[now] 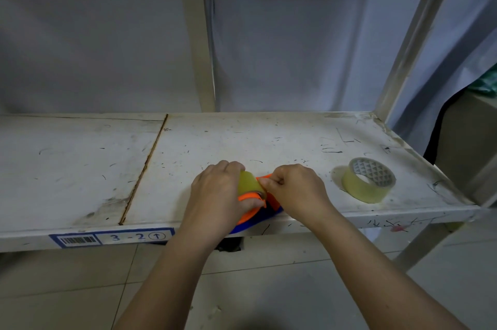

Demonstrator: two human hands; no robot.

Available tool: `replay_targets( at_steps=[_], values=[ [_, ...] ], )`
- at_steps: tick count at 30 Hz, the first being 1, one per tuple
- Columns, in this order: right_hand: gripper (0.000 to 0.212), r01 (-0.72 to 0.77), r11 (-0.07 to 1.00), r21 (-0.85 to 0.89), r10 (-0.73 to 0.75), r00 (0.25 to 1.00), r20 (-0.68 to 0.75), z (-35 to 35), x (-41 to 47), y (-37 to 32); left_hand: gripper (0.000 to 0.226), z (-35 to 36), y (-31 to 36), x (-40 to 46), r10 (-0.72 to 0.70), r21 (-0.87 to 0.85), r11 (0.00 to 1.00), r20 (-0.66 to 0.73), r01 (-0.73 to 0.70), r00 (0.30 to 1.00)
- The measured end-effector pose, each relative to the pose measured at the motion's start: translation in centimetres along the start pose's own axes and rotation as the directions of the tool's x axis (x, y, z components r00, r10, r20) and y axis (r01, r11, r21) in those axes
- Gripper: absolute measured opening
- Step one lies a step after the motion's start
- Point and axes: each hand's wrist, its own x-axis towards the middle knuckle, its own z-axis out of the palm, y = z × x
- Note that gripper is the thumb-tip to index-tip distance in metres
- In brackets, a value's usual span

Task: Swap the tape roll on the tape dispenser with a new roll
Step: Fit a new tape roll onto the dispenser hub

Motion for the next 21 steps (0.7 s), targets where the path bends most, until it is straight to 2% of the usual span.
replay_targets(
  at_steps=[6,16,18,21],
  values=[
    [0.037,0.042,0.998,-0.045,-0.043,0.998,-0.04,0.2,0.2,0.4,0.072,-0.1,0.3,0.0,-0.037,-0.046,0.998,0.045,0.039,0.998],
    [0.031,0.043,0.992,-0.117,-0.068,0.973,-0.219,-1.1,0.2,1.0,0.066,-1.4,-0.2,-0.3,-0.058,-0.172,0.982,0.083,0.072,0.995],
    [0.031,0.019,0.999,-0.049,-0.028,0.982,-0.186,-1.0,0.2,1.0,0.067,-1.5,-0.3,-0.3,-0.06,-0.165,0.983,0.097,0.076,0.993],
    [0.031,-0.12,0.95,0.288,0.135,0.99,-0.031,-1.1,0.7,1.6,0.065,-1.6,-0.7,-0.5,-0.05,-0.12,0.991,0.113,0.064,0.992]
  ],
)
